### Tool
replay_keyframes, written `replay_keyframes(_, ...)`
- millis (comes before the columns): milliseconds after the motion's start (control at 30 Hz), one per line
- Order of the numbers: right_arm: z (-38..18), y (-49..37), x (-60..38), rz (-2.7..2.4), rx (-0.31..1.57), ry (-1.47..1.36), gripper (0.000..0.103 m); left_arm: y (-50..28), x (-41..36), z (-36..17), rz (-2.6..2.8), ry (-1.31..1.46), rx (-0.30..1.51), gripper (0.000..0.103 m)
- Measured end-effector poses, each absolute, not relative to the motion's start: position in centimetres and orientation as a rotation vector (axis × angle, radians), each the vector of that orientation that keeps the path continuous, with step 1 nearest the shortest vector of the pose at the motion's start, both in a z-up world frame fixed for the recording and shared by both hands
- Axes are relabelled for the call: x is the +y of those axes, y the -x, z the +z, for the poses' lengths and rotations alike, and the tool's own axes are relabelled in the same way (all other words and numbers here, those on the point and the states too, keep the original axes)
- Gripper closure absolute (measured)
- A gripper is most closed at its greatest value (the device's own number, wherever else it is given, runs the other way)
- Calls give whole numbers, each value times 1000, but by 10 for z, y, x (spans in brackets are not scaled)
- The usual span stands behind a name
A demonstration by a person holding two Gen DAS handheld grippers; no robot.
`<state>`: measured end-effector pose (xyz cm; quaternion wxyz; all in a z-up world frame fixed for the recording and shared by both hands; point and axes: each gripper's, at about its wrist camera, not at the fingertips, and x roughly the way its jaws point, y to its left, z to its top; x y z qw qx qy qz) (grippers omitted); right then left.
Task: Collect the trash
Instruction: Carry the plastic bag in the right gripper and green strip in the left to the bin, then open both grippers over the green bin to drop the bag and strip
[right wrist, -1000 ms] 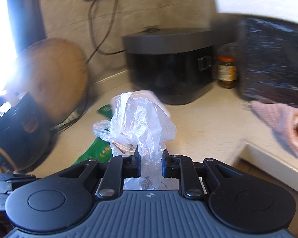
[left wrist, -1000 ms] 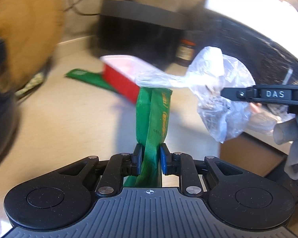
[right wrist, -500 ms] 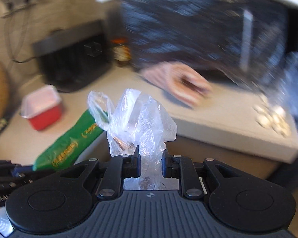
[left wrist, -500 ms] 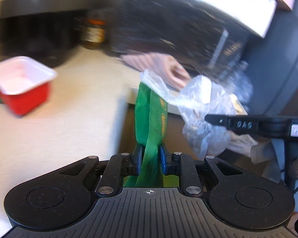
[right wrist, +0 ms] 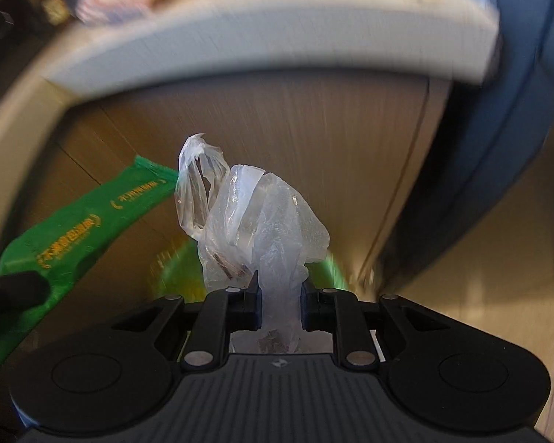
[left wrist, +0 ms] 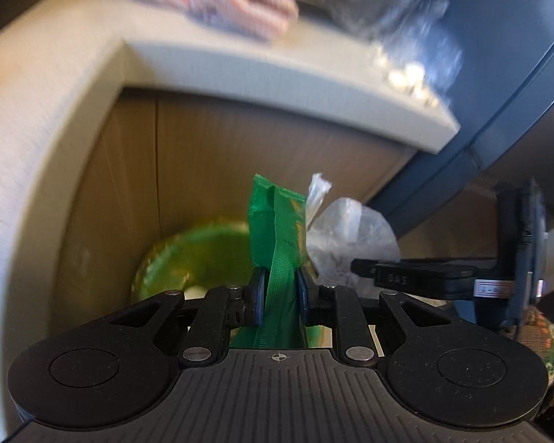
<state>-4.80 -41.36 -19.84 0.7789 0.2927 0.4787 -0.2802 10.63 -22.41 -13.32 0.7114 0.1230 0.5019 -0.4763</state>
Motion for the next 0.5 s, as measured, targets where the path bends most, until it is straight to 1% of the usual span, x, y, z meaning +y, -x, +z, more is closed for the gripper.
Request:
replay_keyframes(133,-244,41,-419,-565,1103,-726,84,-115,-240,-157,-1040,-290,1217,80)
replay_keyframes(167,-254,38,-420,-555,1121,-747,79,-120,-244,-164,-1035,-275,1264,77)
replay_keyframes(200,-262,35,-421,-549,1137,-768,67,-124,-246,-169,-1023,-262,1294,76)
replay_keyframes(233,-268,32,-422,-548,1146,-781,59,-126,-248,-172,-1005,-261,1295,75)
replay_keyframes(267,-272,32,-423,-552,1149,-786,45,-127,-249,-172,-985,-273,1278,75)
replay_keyframes(300,-274,31,-423,-560,1152,-784,38,-127,-250,-172,-967,-286,1258,75)
replay_keyframes(500,-284,32,-427,-574,1194,-793,36,-136,-246,-167,-935,-232,1236,75)
